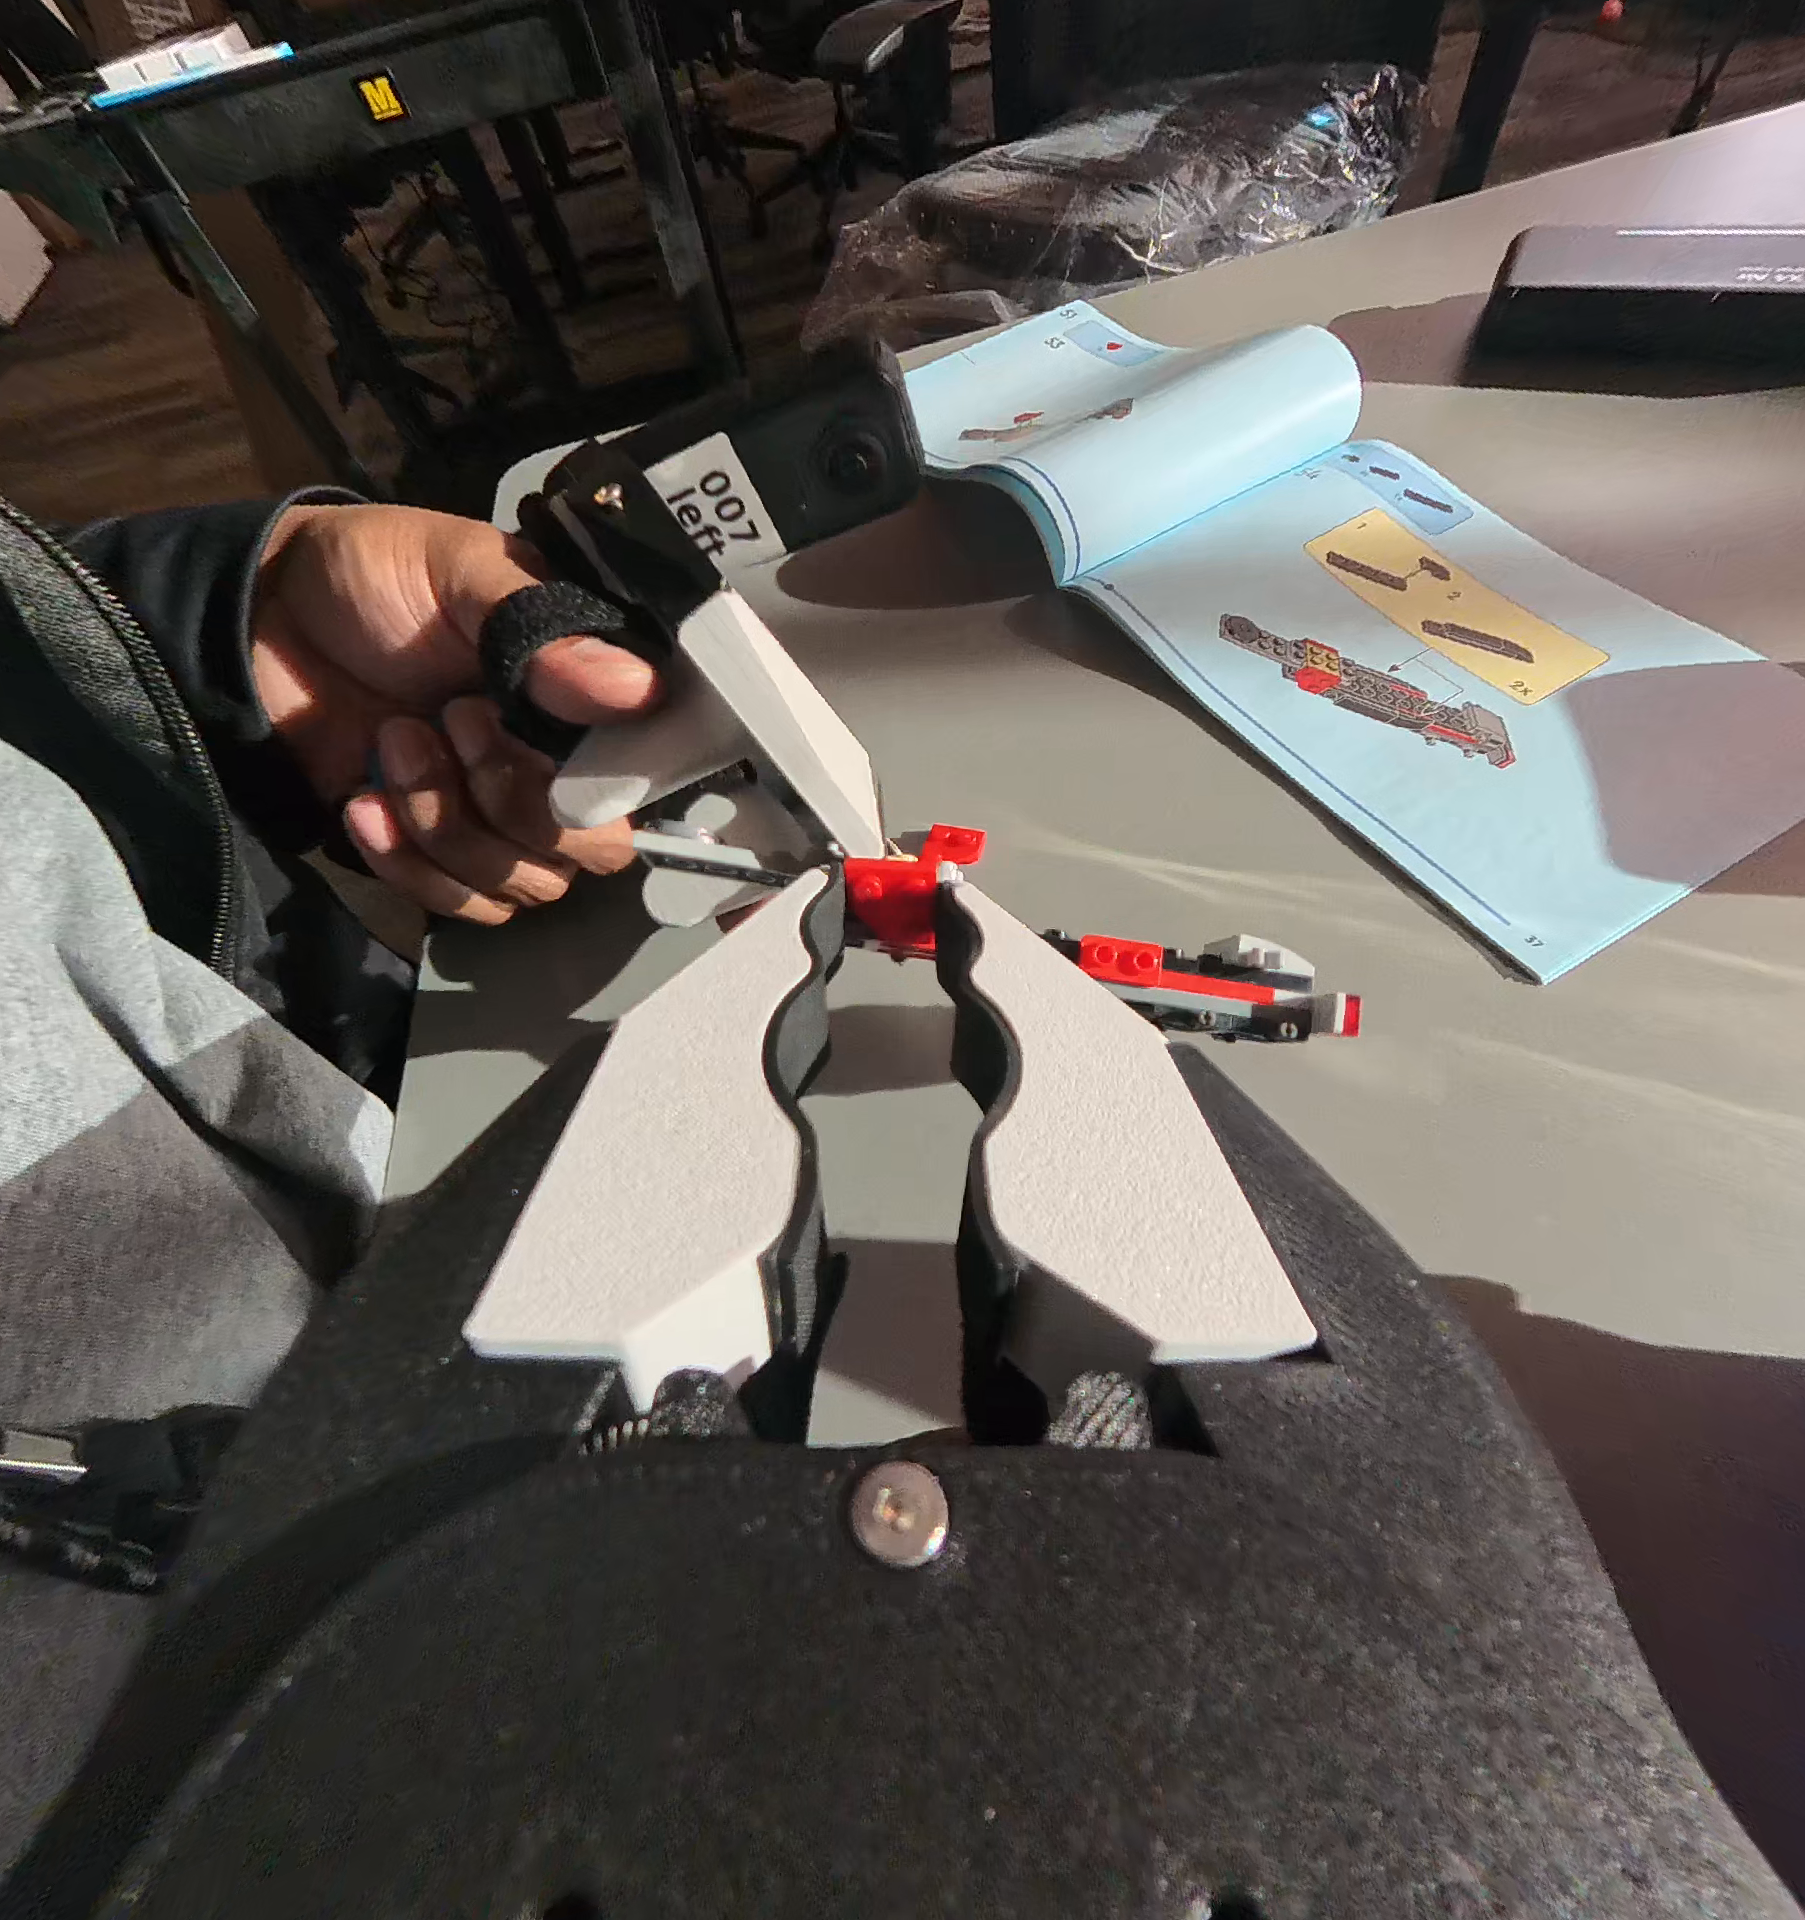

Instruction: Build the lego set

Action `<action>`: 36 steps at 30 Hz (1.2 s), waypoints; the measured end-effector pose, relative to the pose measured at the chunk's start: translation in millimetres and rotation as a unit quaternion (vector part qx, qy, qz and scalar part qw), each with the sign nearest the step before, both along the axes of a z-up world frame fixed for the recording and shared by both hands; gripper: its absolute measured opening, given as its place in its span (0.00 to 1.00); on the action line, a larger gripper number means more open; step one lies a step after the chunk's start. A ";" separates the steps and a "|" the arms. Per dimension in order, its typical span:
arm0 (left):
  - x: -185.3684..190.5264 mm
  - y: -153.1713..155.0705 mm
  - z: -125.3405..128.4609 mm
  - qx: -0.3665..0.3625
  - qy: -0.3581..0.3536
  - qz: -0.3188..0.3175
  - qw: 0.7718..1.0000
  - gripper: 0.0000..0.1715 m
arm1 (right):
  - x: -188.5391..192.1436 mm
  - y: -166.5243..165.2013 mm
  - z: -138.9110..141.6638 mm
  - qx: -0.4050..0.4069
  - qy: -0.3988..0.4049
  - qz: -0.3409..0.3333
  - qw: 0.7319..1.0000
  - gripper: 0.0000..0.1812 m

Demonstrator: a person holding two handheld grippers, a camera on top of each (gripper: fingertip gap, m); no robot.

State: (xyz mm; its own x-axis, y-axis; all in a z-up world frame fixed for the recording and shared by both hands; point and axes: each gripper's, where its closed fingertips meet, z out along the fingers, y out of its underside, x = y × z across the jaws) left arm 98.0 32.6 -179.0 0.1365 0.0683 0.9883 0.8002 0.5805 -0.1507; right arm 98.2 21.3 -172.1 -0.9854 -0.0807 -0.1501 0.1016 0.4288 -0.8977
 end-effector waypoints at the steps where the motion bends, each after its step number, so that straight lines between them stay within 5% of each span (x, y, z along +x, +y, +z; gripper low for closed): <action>1: 0.0 -0.4 0.0 0.003 -0.002 0.000 1.000 0.17 | -0.2 -0.1 -0.2 -0.001 -0.004 -0.001 1.000 0.10; 36: 0.0 -0.6 -4.7 0.004 -0.020 0.000 1.000 0.24 | -3.1 -2.7 -11.2 0.068 -0.013 -0.031 0.997 0.10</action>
